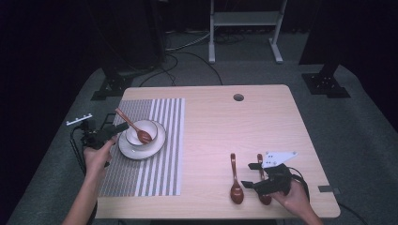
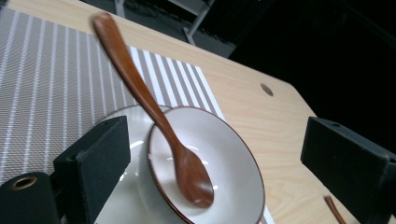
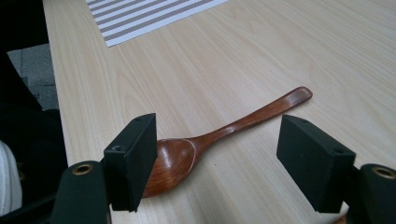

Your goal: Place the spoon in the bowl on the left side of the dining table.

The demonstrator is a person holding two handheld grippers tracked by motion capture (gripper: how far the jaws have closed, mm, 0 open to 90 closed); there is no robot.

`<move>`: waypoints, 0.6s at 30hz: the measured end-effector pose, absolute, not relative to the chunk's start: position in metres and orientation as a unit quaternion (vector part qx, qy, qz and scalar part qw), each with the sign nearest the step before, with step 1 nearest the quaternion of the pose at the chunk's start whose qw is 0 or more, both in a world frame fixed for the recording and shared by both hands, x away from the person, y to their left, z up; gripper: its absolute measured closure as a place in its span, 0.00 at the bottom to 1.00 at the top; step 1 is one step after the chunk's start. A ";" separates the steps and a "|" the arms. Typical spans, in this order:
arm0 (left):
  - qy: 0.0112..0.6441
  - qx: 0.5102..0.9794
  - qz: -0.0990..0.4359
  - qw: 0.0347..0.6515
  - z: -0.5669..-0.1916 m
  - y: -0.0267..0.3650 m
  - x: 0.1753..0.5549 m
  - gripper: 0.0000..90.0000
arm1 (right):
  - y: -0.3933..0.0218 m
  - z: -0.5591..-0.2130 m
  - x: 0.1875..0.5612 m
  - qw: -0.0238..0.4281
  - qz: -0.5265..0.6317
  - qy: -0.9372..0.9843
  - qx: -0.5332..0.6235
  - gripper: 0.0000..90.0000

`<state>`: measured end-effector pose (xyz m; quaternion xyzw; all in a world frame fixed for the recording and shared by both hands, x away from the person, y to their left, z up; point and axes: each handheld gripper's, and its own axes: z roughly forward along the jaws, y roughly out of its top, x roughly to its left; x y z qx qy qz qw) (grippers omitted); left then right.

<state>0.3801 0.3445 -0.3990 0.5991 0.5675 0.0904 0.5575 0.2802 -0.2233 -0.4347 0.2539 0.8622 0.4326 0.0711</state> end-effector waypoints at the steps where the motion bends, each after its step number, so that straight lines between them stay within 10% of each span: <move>1: 0.565 0.602 0.092 0.556 -0.399 0.343 0.379 0.08 | -0.224 -0.435 0.280 0.071 0.433 0.862 0.254 0.31; 18: 0.517 0.639 0.086 0.564 -0.396 0.306 0.360 0.08 | -0.226 -0.438 0.281 0.072 0.428 0.862 0.261 0.31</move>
